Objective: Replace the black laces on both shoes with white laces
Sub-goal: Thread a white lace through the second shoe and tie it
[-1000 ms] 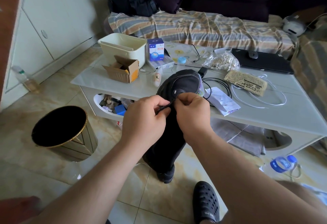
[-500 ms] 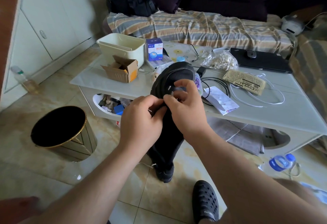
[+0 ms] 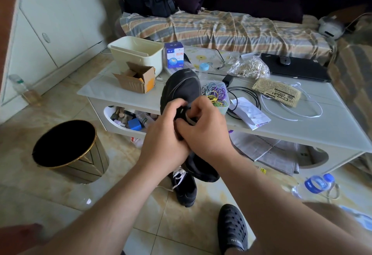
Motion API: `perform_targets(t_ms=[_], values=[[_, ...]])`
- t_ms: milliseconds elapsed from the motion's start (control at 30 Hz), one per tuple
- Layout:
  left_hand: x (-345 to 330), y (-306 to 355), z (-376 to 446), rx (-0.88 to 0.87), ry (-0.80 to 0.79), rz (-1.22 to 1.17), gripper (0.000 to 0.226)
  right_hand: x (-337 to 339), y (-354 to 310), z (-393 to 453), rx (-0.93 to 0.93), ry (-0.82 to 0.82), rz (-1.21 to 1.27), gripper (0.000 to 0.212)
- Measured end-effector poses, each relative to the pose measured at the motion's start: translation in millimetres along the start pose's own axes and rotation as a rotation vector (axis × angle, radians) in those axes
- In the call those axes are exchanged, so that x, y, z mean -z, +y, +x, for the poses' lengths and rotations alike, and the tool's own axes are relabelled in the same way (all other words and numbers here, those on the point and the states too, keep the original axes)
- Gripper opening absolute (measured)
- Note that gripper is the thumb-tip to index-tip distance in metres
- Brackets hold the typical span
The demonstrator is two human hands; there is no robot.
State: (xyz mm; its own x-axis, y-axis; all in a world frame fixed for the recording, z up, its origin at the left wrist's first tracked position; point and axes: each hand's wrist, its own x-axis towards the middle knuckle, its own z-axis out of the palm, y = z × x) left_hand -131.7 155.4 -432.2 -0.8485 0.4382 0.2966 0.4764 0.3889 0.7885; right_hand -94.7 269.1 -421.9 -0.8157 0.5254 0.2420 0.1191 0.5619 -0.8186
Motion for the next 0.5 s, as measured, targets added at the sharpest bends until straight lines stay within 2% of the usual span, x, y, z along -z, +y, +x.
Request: perform_targets(t_ms=[267,400,500], values=[[1.2,-11.7,3.0,0.075,0.048,-0.049,0.038,2.6,2.7,1.7,0.151,-0.138,-0.231,0.016],[1.2,-15.5,8.1,0.229,0.093,-0.152,0.023,3.0,5.4,0.8,0.278,-0.026,-0.391,0.023],[1.3,-22.6,13.9,0.360,0.108,-0.226,0.029,3.6,10.4,1.4,0.286,0.030,-0.426,0.018]])
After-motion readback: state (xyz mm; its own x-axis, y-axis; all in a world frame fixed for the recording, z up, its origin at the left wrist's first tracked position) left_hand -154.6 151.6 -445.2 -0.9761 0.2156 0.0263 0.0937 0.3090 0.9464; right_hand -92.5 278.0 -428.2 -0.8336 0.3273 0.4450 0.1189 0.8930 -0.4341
